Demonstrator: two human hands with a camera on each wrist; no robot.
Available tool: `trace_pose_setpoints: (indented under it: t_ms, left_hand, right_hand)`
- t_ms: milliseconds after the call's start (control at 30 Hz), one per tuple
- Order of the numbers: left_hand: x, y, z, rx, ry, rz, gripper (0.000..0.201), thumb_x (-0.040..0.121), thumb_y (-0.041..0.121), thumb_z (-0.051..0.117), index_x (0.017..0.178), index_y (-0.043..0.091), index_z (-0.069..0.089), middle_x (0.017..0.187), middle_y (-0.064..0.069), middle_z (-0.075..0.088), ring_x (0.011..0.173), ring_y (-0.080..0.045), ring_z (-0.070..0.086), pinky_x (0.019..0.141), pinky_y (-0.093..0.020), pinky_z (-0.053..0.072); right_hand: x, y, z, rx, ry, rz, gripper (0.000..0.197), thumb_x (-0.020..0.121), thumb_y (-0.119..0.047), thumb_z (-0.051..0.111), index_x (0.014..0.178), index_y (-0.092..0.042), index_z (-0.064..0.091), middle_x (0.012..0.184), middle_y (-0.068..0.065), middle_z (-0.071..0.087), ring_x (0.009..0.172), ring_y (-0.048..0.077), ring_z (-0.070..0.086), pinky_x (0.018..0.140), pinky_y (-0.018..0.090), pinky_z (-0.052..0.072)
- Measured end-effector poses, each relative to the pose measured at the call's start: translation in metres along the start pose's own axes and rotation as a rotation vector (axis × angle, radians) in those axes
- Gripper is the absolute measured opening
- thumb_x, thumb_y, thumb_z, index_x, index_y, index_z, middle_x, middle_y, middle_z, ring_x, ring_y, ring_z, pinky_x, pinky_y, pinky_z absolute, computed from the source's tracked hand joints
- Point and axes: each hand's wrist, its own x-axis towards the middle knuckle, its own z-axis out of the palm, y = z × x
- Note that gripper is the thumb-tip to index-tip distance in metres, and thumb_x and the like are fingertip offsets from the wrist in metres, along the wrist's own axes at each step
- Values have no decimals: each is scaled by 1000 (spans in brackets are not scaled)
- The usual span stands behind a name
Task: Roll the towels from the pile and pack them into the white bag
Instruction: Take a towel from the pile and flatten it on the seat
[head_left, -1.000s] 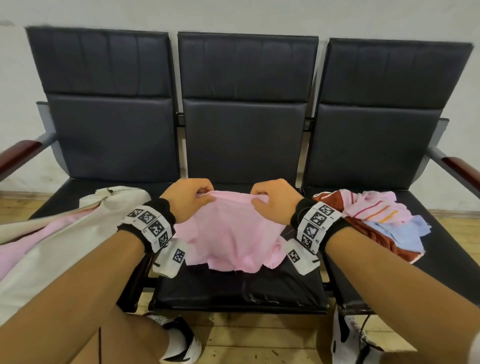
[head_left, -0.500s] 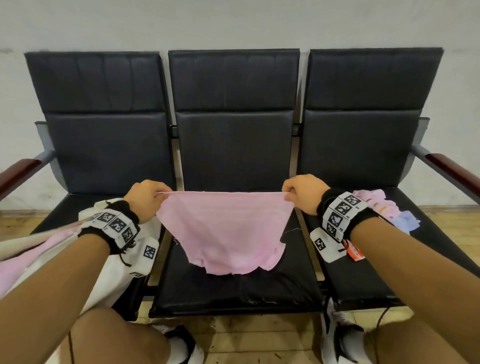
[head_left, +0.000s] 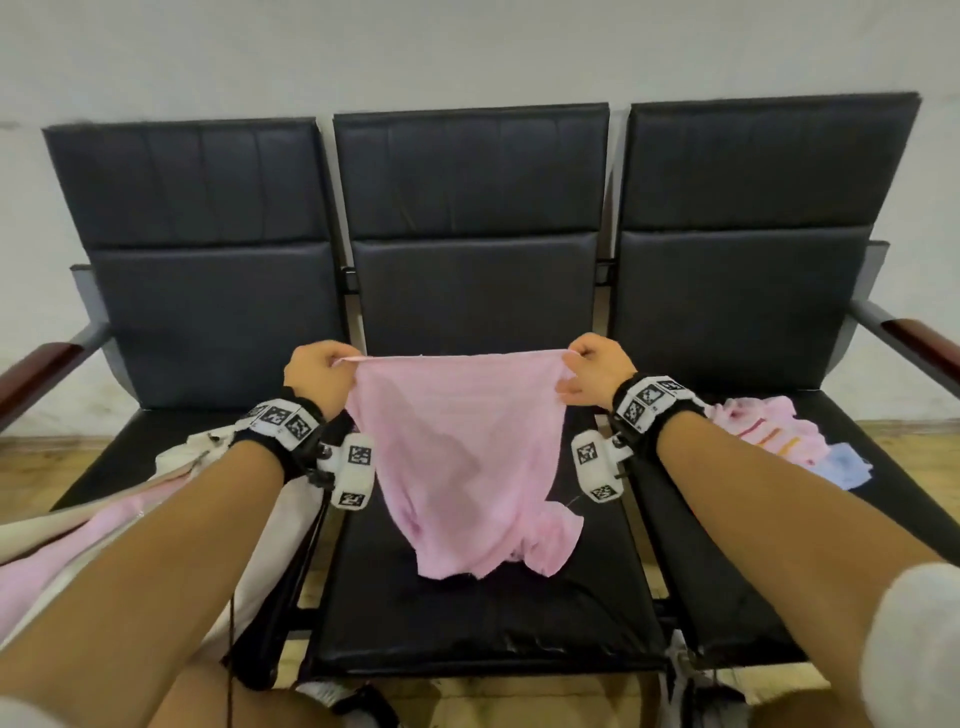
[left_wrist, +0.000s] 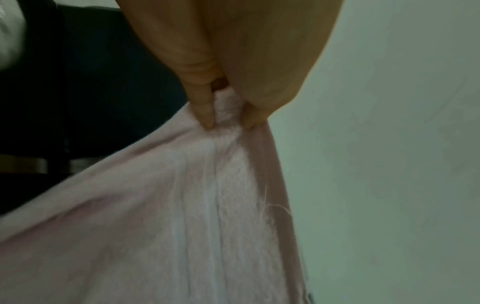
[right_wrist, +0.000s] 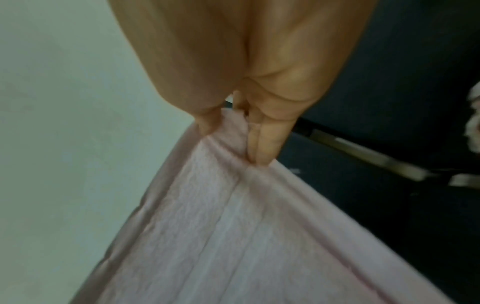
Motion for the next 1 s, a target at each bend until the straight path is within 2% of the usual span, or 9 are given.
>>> trace_pose_setpoints:
  t_ms: [100,267,333,433,600,667,767,900,1000]
  left_hand:
    - [32,36,-23,-196,209,15,25,83,3,59,97,14,76,94,-7,73,93,-27,69,80,-32,54]
    - [56,106,-78,-410,473,239,21,85,6,58,100,9,74,91,-1,71,78,-5,65,69,-12,50]
    - [58,126,-96,-494,536,319,18,86,6,60,97,12,73,89,1,71,75,1,64,68,-12,50]
    - [58,134,-108,-562,563,364,13,84,11,64,92,18,72,89,-1,73,79,-7,67,71,-18,53]
    - [53,100,-88,-361,407,280,13,84,10,64,89,19,72,84,0,70,79,-14,65,73,-30,54]
    - [44,77,-69,-206,308,229,11,84,10,66,86,19,72,82,-2,69,81,-20,65,73,-29,49]
    - [24,42,-43,-26,124,203,13,86,10,67,85,22,71,82,-1,68,82,-20,64,75,-27,44]
    - [-3,4,-24,137,-24,160,11,87,13,68,85,24,71,80,0,68,80,-21,63,71,-27,43]
    - [-24,-11,-12,174,-91,139,12,86,13,67,84,24,70,77,2,67,74,-16,61,67,-27,43]
  right_hand:
    - [50,-33,0,80,137,-208,9,70,-35,60,67,-30,53,67,5,56,68,24,57,68,47,54]
    - [32,-172,-19,171,437,-528,12,92,-19,51,81,-24,50,80,0,59,72,17,55,69,33,48]
    - [22,-206,-28,225,518,-637,16,94,-17,48,81,-26,49,79,-4,58,72,13,55,69,28,47]
    - [14,-219,-35,233,538,-745,16,97,-17,47,84,-26,49,81,-9,55,74,6,52,68,18,45]
    - [8,-164,-32,79,414,-660,9,97,-19,52,88,-18,56,78,-11,56,68,-1,50,61,7,40]
    - [11,-126,-28,-67,327,-557,10,95,-20,56,86,-18,58,76,-10,58,66,-2,52,63,13,40]
    - [12,-72,-26,-310,204,-402,10,93,-23,59,85,-18,63,81,-7,62,79,13,59,75,26,44]
    - [-3,-24,-24,-385,123,-257,11,93,-26,61,89,-17,65,92,-2,65,89,17,60,81,31,48]
    - [-16,1,-19,-402,51,-186,8,92,-24,60,88,-20,65,91,-2,65,87,15,61,77,31,50]
